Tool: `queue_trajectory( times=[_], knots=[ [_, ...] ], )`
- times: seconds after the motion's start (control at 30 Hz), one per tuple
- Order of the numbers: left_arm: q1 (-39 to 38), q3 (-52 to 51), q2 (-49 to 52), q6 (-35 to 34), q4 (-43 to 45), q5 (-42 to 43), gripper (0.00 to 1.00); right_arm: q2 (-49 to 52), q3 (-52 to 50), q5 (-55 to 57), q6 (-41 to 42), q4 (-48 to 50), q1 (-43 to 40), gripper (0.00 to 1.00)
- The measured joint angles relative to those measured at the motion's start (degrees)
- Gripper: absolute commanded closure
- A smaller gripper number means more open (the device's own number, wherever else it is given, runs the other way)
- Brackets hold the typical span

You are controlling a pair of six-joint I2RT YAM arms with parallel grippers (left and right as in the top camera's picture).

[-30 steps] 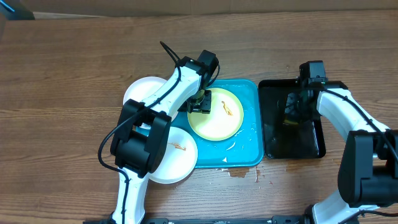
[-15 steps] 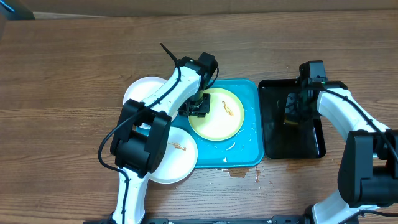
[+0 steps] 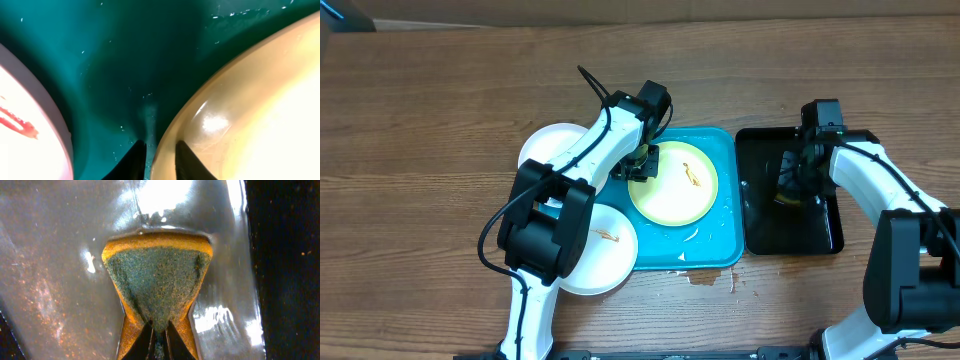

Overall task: Clean dirty plates on tray and stack at the side
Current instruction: 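Lift the sponge with the right gripper and carry it toward the yellow plate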

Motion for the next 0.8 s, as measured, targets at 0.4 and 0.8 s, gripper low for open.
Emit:
queue_trajectory(
  times=[0.4,0.8],
  knots=[
    [0.0,0.0,0.0,3.3,-4.7,2.1,0.81,0.0,0.1,-1.8,0.0,-1.5,0.0,0.93],
    [0.0,0.4,0.0,4.1,-2.0,4.5,0.96,0.0,0.1,-2.1,1.2,-1.5,0.0,0.96]
  ],
)
